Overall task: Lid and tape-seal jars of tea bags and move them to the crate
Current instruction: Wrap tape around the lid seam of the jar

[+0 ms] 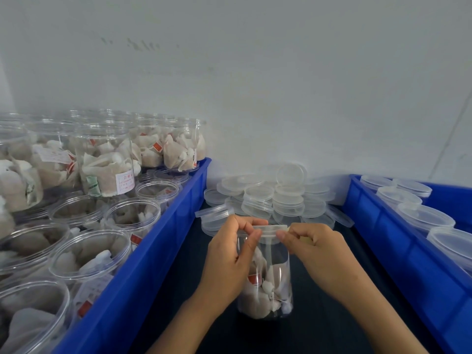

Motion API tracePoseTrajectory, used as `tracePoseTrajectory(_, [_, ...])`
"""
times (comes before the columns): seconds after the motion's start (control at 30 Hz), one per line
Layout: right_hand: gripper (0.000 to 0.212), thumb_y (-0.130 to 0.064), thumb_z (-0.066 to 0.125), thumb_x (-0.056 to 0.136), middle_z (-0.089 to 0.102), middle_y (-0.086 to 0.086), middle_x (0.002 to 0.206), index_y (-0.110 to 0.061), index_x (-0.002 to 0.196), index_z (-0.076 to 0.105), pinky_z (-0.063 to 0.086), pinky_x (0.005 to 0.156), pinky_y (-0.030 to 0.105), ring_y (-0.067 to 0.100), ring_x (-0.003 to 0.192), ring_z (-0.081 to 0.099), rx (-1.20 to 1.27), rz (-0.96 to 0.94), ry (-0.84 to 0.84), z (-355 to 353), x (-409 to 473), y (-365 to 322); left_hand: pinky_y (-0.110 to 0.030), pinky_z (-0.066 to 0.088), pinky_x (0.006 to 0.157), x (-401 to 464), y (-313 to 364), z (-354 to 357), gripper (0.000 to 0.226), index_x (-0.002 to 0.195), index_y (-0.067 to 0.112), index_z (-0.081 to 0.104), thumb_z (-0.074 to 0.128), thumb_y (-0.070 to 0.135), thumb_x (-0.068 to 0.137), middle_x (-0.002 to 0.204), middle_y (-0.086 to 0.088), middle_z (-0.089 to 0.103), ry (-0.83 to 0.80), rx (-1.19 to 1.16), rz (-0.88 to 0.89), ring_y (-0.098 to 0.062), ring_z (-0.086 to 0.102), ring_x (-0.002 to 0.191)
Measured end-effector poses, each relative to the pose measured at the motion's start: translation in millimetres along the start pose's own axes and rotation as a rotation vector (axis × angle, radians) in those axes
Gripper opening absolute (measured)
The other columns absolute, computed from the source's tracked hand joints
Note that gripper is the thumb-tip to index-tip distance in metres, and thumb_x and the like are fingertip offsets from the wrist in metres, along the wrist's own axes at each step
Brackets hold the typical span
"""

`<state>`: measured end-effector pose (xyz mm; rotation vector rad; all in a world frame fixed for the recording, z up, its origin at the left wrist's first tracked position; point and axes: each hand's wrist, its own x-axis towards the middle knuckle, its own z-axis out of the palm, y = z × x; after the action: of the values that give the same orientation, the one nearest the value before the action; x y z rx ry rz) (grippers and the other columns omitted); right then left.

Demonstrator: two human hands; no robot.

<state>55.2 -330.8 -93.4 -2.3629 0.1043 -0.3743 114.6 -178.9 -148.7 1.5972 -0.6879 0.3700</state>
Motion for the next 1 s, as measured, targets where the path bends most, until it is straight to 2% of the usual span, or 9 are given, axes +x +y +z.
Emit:
tracePoseTrajectory(0.17, [0.035, -0.046, 0.054, 0.093, 0.048, -0.010, 0.047, -0.041, 0.058, 0.058, 0.037, 0.052, 0.027, 0.004, 0.043, 0.037, -0.021, 0.001, -0.014, -0.1, 2.5, -2.2, -0.023, 0.052, 0.087, 0.4, 1.0, -0.1, 0.023, 0.091, 0.014, 0.057, 0.052, 0.036, 0.091, 0.110, 0.021, 0.066, -0.003, 0.014, -0.001, 0.000, 0.063, 0.104])
tracePoseTrajectory(0.33, [0.032, -0.046, 0.056, 0.092, 0.047, -0.008, 0.046, -0.034, 0.062, 0.060, 0.036, 0.052, 0.028, 0.006, 0.045, 0.037, -0.009, 0.019, 0.000, 1.2, 4.0, -2.2, -0.023, 0.052, 0.085, 0.6, 0.1, -0.4, 0.023, 0.090, 0.013, 0.056, 0.053, 0.035, 0.091, 0.108, 0.021, 0.066, 0.010, 0.022, 0.008, 0.000, 0.063, 0.102])
tracePoseTrajectory(0.47, [0.031, -0.047, 0.057, 0.091, 0.047, -0.009, 0.045, -0.037, 0.062, 0.060, 0.036, 0.053, 0.029, 0.006, 0.045, 0.037, 0.008, 0.020, 0.006, 2.7, 4.0, -3.2, -0.020, 0.052, 0.083, 0.4, -0.9, 0.6, 0.022, 0.090, 0.016, 0.054, 0.052, 0.038, 0.090, 0.108, 0.024, 0.065, 0.031, 0.023, 0.020, 0.000, 0.064, 0.100])
tracePoseTrajectory(0.6, [0.029, -0.046, 0.056, 0.091, 0.048, -0.008, 0.047, -0.040, 0.063, 0.060, 0.036, 0.052, 0.027, 0.005, 0.044, 0.037, -0.006, 0.006, 0.011, 2.8, 2.8, -2.8, -0.025, 0.055, 0.078, -1.3, -3.7, 1.8, 0.026, 0.091, 0.020, 0.053, 0.046, 0.044, 0.097, 0.108, 0.018, 0.067, 0.051, 0.005, 0.042, -0.007, 0.067, 0.094])
tracePoseTrajectory(0.73, [0.029, -0.047, 0.055, 0.091, 0.045, -0.007, 0.047, -0.033, 0.066, 0.059, 0.034, 0.051, 0.026, 0.005, 0.044, 0.035, 0.004, -0.018, 0.016, 3.1, 1.5, -2.3, -0.018, 0.051, 0.081, -2.6, -4.6, 4.7, 0.026, 0.089, 0.025, 0.052, 0.042, 0.048, 0.093, 0.110, 0.019, 0.066, 0.066, 0.008, 0.075, -0.006, 0.065, 0.101])
tracePoseTrajectory(0.9, [0.029, -0.046, 0.054, 0.092, 0.045, -0.008, 0.047, -0.035, 0.065, 0.059, 0.032, 0.050, 0.025, 0.005, 0.042, 0.034, 0.026, -0.020, 0.019, 2.9, 0.3, -2.2, -0.017, 0.051, 0.083, -3.3, -5.5, 6.0, 0.023, 0.090, 0.021, 0.051, 0.046, 0.042, 0.097, 0.111, 0.019, 0.066, 0.073, -0.021, 0.078, -0.004, 0.065, 0.103])
tracePoseTrajectory(1.0, [0.031, -0.046, 0.054, 0.092, 0.046, -0.008, 0.047, -0.033, 0.065, 0.059, 0.034, 0.051, 0.027, 0.006, 0.043, 0.034, 0.013, -0.010, 0.030, 4.0, 1.6, -2.3, -0.019, 0.052, 0.077, -3.6, -5.9, 6.8, 0.021, 0.090, 0.016, 0.051, 0.045, 0.034, 0.100, 0.109, 0.020, 0.067, 0.088, 0.014, 0.079, -0.006, 0.068, 0.092])
